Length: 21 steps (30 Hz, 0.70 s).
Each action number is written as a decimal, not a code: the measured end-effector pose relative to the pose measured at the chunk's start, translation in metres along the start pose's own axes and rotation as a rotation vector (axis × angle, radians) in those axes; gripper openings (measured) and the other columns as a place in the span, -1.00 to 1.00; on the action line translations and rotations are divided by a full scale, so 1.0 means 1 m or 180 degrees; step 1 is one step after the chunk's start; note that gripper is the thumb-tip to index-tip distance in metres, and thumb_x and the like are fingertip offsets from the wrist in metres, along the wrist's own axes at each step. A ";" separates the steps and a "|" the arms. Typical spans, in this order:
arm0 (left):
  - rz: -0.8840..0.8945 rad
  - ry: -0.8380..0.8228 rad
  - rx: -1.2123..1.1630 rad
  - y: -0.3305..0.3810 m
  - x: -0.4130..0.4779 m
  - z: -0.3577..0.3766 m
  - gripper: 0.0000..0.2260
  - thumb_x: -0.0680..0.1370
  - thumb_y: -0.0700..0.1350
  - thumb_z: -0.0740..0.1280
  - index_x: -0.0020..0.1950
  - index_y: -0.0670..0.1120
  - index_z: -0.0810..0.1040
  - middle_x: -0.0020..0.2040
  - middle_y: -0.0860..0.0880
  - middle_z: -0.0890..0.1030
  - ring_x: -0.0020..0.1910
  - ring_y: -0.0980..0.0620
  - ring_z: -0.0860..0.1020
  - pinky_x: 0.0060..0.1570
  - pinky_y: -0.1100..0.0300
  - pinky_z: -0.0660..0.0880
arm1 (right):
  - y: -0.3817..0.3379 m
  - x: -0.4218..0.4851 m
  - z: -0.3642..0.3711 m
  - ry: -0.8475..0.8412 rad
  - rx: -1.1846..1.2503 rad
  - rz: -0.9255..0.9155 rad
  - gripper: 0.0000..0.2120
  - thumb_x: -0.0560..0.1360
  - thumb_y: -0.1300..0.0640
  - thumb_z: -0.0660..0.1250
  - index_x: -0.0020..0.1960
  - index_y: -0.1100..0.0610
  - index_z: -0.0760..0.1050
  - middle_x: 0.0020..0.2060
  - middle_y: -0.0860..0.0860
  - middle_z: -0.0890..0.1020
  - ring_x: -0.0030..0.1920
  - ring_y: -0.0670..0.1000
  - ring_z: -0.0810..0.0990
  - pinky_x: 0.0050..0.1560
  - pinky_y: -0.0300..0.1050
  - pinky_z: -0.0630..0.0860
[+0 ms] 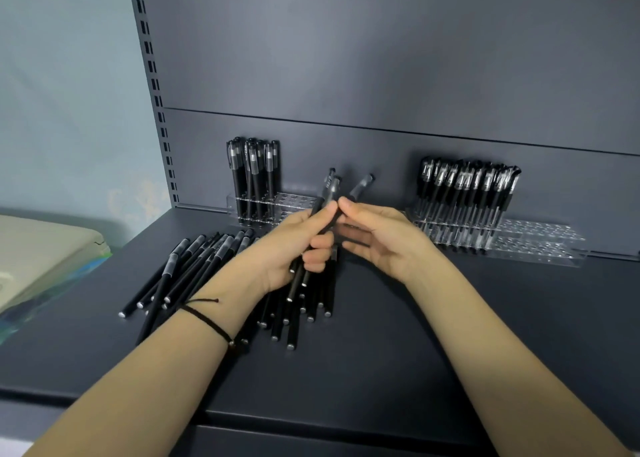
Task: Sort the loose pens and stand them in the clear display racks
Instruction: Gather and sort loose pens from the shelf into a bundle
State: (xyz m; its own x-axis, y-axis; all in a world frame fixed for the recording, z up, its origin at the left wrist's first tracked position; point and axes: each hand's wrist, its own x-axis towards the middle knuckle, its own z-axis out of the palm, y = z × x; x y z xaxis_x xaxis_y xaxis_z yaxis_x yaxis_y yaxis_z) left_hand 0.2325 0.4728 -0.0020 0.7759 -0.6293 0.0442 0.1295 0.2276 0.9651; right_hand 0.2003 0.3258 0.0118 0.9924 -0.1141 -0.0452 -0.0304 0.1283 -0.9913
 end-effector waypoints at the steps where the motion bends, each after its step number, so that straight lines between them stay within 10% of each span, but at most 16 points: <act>1: 0.0122 0.0049 -0.0145 0.005 0.000 -0.004 -0.76 0.62 0.04 0.18 -0.12 -0.08 0.48 -0.55 0.10 0.24 -0.64 0.20 0.20 -0.64 0.37 0.18 | -0.001 -0.001 0.001 0.0016 -0.0058 -0.0001 -0.84 0.47 -0.04 0.42 -0.07 0.05 0.64 -0.16 -0.05 0.71 -0.17 -0.10 0.66 -0.09 -0.17 0.53; 6: 0.0542 0.0365 -0.1544 0.018 0.001 -0.030 -0.82 0.64 -0.05 0.16 -0.10 -0.09 0.45 -0.43 0.07 0.42 -0.58 0.22 0.32 -0.62 0.40 0.29 | 0.012 -0.006 0.003 0.0214 -0.1990 0.0038 -0.60 0.42 -0.18 0.44 -0.09 0.19 0.63 -0.26 0.02 0.66 -0.44 -0.08 0.47 -0.52 -0.29 0.28; 11: 0.0414 0.0576 -0.1801 0.012 0.008 -0.035 -0.78 0.67 -0.01 0.13 -0.11 -0.05 0.45 -0.49 0.09 0.32 -0.65 0.21 0.21 -0.71 0.39 0.13 | 0.027 -0.006 0.015 0.0278 -0.3652 0.0045 -0.29 0.25 -0.37 0.46 0.13 0.17 0.55 -0.01 -0.01 0.62 0.03 0.00 0.58 0.14 -0.04 0.52; 17: 0.0128 0.0526 -0.1612 0.005 0.008 -0.027 -0.77 0.64 0.07 0.17 -0.12 -0.02 0.43 -0.50 0.10 0.29 -0.66 0.22 0.20 -0.72 0.40 0.12 | 0.020 0.000 0.007 0.0065 -0.3239 0.0251 -0.19 0.29 -0.04 0.60 0.42 0.13 0.34 0.26 0.05 0.55 0.25 0.05 0.52 0.29 -0.06 0.44; 21: 0.0041 0.0454 -0.1562 0.005 0.008 -0.025 -0.79 0.63 0.07 0.18 -0.11 -0.02 0.43 -0.49 0.10 0.30 -0.65 0.22 0.20 -0.72 0.40 0.12 | 0.008 -0.003 -0.008 0.0018 -0.3460 0.0449 -0.37 0.33 0.05 0.58 0.32 0.17 0.45 0.14 0.02 0.58 0.14 0.03 0.55 0.01 -0.19 0.48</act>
State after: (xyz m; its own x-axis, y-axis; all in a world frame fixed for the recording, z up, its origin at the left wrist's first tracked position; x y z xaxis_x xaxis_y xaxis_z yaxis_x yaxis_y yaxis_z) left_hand 0.2546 0.4878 -0.0038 0.8515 -0.5242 -0.0134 0.3675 0.5784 0.7283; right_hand 0.1959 0.3189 0.0033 0.9713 -0.1715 -0.1646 -0.2350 -0.7965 -0.5571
